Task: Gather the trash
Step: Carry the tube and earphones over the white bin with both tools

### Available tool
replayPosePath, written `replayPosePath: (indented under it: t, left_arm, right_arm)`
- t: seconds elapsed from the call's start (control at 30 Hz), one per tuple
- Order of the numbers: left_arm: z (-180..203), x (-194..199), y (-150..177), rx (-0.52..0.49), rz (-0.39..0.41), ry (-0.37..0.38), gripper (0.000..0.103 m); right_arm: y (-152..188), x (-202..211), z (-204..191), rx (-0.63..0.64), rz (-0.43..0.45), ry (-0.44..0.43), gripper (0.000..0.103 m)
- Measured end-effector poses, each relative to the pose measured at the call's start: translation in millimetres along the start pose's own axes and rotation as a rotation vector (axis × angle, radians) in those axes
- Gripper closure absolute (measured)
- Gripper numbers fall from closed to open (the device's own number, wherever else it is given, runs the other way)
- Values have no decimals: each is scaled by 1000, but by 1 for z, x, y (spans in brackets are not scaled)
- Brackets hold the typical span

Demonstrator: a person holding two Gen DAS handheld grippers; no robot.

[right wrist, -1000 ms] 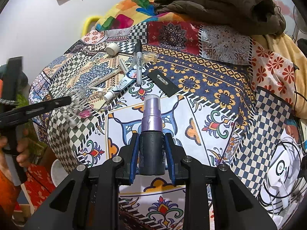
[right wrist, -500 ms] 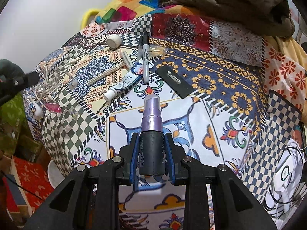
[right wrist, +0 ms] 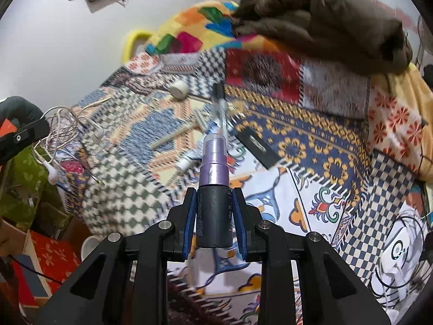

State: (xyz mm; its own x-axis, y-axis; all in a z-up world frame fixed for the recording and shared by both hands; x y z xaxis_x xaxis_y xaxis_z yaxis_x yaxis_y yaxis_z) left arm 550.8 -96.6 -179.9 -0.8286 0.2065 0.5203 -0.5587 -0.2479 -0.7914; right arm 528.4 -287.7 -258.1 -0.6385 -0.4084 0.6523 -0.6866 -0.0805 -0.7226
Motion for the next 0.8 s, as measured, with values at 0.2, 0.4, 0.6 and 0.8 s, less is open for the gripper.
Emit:
replayPosePath:
  t: [0.2, 0.4, 0.6, 0.8]
  left_arm:
    - [-32, 78, -6, -30, 58, -109, 103]
    - [-73, 158, 5, -33, 88, -210, 103]
    - [-116, 223, 30, -17, 86, -299, 103]
    - [-158, 270, 67, 25, 48, -346, 103]
  right_arm:
    - [-13, 38, -43, 47, 46, -41, 79]
    - [-13, 72, -103, 107, 65, -106, 79]
    - [7, 91, -175, 171, 51, -178, 79]
    - [42, 93, -245, 226, -6, -263, 79]
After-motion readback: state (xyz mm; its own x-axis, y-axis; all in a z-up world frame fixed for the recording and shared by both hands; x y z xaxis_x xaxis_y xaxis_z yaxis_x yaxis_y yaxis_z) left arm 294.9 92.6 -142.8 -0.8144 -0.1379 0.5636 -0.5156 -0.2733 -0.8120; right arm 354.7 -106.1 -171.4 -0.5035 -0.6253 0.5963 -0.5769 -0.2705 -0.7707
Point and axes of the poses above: each gripper's, at about its wrist camera, not at the fingertips, and x roughly against the way its jaws point, z to its right, y to its underside, the point moved 6 cm from there along -x, roughly the way its jaws point, and after that the axes turned 14 degrees about z, right-handed, at the moved point
